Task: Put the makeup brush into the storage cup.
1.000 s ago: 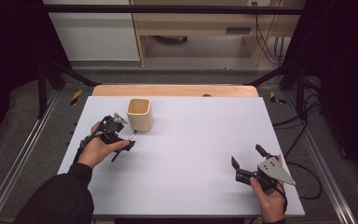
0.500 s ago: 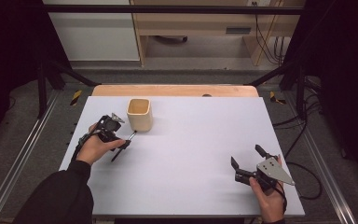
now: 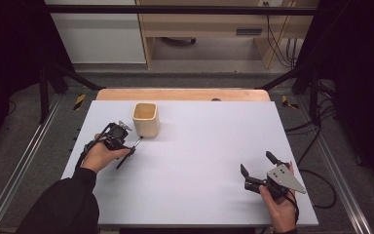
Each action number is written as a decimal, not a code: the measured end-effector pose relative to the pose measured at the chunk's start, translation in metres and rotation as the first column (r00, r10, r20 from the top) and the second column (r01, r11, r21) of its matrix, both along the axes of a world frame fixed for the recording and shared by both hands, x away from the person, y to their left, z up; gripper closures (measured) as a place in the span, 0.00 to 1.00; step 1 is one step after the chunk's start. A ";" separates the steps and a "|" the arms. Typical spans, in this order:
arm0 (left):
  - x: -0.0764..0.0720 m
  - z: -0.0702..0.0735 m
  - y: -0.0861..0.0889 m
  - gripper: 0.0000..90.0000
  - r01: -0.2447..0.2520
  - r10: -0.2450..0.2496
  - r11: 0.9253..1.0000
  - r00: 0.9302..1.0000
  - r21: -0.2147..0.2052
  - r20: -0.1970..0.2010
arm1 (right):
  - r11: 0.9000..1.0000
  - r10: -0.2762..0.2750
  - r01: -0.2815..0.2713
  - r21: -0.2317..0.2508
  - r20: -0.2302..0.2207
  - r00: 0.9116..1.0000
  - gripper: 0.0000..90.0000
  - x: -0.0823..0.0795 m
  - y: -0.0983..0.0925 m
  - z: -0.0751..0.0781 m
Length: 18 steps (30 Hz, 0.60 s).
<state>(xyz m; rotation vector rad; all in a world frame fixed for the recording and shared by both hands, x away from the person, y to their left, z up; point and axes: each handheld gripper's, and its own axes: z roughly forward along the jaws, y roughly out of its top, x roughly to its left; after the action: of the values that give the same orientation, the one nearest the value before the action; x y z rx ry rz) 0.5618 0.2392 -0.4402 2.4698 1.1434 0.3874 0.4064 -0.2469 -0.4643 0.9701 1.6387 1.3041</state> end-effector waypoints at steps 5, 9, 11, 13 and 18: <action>-0.001 0.000 -0.002 0.58 0.011 -0.011 1.000 1.000 0.005 -0.023 | 1.000 -0.002 0.002 -0.002 -0.001 1.000 0.05 0.000 0.000 0.000; -0.001 -0.001 -0.003 0.65 0.017 -0.017 1.000 0.999 0.009 -0.041 | 1.000 0.001 -0.001 -0.011 -0.002 1.000 0.05 0.000 0.002 0.000; -0.001 -0.002 -0.003 0.68 0.015 -0.015 1.000 0.999 0.007 -0.046 | 1.000 0.001 -0.001 -0.013 -0.003 1.000 0.05 0.000 0.002 0.000; -0.001 -0.002 -0.003 0.70 0.022 -0.021 1.000 0.999 0.010 -0.049 | 1.000 0.001 -0.001 -0.013 -0.002 1.000 0.05 0.000 0.002 0.000; 0.000 -0.003 -0.004 0.75 0.019 -0.018 1.000 0.998 0.017 -0.062 | 1.000 0.001 -0.001 -0.013 -0.002 1.000 0.05 0.000 0.001 0.000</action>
<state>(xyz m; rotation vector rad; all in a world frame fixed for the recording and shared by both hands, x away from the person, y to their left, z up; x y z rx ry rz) 0.5617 0.2355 -0.4430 2.5219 1.1455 0.3194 0.4063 -0.2457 -0.4647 0.9633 1.6473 1.2918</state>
